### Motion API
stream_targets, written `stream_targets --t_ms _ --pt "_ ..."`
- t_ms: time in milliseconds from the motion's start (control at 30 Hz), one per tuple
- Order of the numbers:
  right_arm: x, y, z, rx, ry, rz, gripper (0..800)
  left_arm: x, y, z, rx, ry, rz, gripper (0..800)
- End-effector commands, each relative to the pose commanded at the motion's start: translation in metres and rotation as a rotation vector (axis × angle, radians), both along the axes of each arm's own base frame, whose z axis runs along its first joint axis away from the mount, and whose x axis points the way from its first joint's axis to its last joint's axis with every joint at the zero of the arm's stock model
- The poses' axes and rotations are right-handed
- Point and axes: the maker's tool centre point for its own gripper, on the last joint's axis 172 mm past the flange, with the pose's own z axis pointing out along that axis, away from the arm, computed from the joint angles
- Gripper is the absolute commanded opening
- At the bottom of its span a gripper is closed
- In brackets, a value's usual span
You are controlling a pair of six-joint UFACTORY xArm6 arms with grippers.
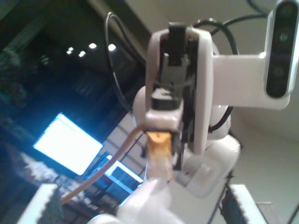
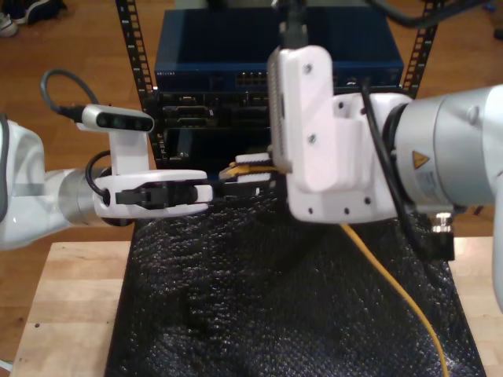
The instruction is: Grab the cable and plug it in
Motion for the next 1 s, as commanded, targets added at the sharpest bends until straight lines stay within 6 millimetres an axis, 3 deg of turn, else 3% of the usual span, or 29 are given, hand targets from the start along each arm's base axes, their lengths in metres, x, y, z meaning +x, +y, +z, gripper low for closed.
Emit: stream_targets --t_ms 233,500,600,833,1000 --pt "0.023 -0.035 -0.015 -0.025 0.04 -0.09 0 0.003 -0.002 -0.008 0.141 -0.09 0.022 793" --pt "0.048 -0.124 -0.058 -0.073 0.219 -0.281 0 0.009 0.003 -0.021 0.305 -0.195 0.029 794" --pt "0.051 -0.148 -0.075 -0.086 0.278 -0.331 0 0.012 0.007 -0.029 0.375 -0.231 0.033 794" --pt "0.05 -0.179 -0.109 -0.103 0.374 -0.397 0 0.013 0.026 -0.046 0.56 -0.329 -0.005 795" --pt "0.05 -0.189 -0.118 -0.108 0.388 -0.419 0 0.011 0.052 -0.068 0.737 -0.426 -0.03 797"
